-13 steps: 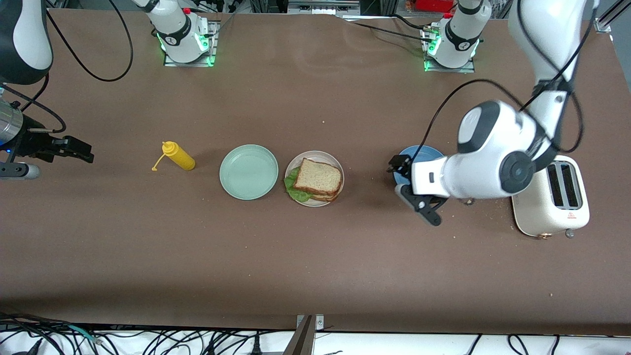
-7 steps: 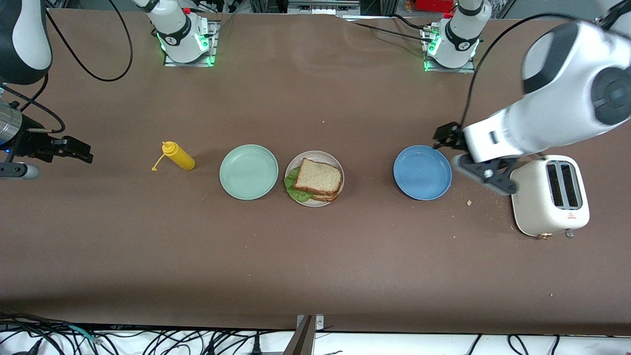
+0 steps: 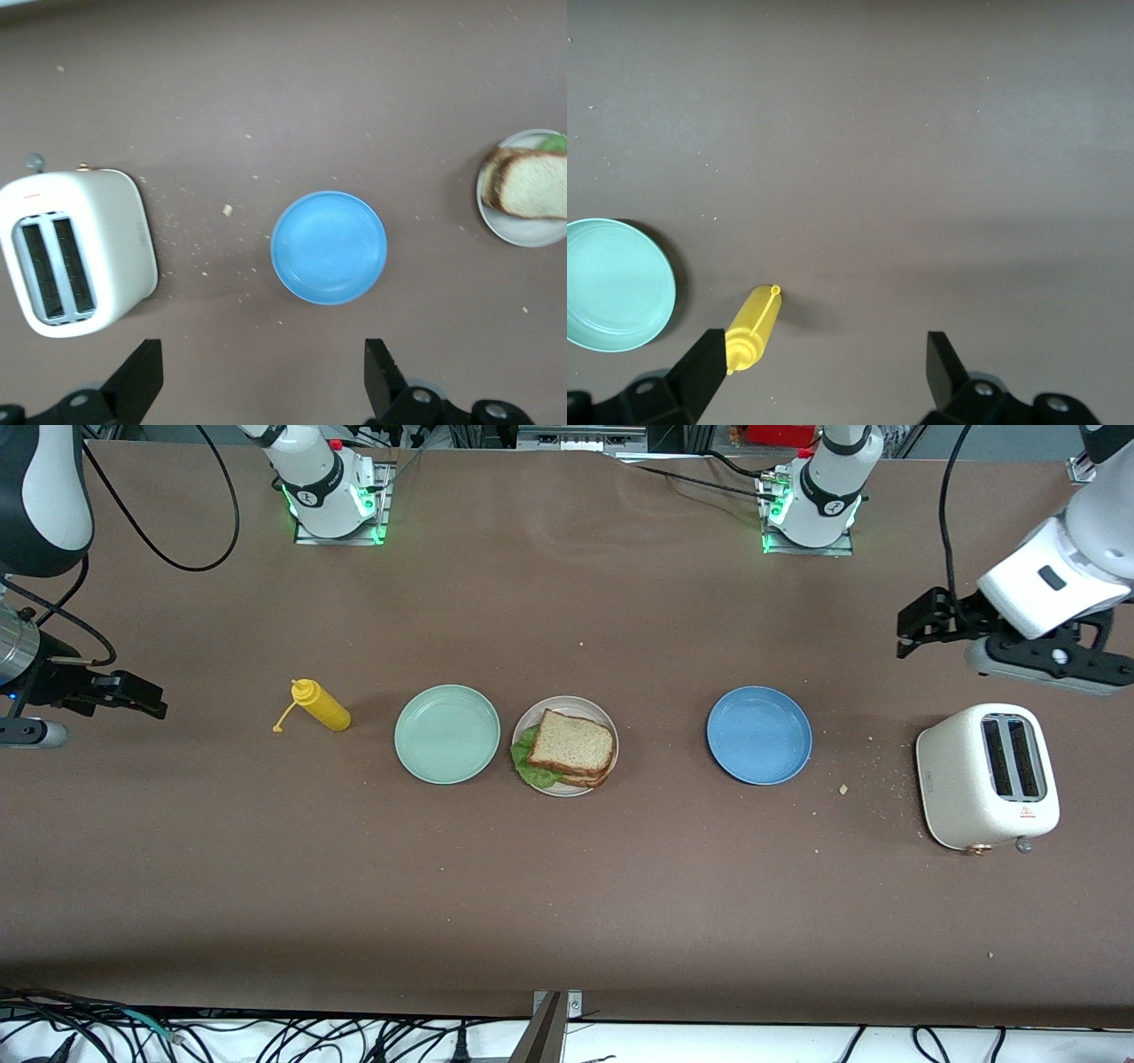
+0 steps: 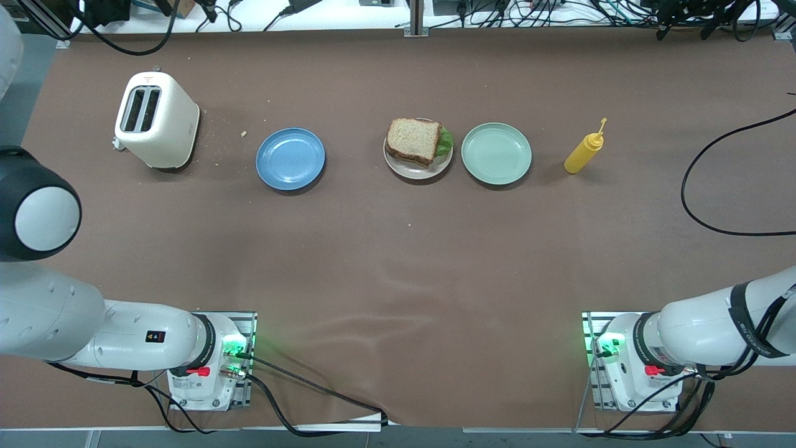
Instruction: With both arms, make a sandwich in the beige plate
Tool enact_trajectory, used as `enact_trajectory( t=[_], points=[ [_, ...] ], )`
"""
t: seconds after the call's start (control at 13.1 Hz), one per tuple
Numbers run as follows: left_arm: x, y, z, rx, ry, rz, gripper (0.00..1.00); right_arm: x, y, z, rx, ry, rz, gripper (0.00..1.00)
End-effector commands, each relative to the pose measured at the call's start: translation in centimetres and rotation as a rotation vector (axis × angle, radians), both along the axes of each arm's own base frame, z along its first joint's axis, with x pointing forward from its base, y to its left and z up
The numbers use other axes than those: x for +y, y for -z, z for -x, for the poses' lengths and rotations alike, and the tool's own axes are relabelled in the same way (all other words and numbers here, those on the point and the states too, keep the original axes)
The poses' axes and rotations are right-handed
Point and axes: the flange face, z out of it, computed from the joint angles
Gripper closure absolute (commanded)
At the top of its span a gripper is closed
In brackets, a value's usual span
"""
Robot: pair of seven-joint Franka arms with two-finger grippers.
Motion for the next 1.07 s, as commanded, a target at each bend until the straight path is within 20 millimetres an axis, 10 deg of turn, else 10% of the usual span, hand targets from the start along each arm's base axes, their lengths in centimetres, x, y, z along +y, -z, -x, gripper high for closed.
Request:
enact_trajectory(
  t=[0.0,0.99],
  points=[
    [0.49,0.47,2.3,-0.057,-0.02,-0.03,0.0,-0.07,-0.75,0.32,-0.008,0.017,0.001,0.0],
    [0.44,0.86,2.63,0.027,-0.106,-0.036,0.0,0.3,-1.14,0.13,-0.017,0.063,0.002,0.0]
  ],
)
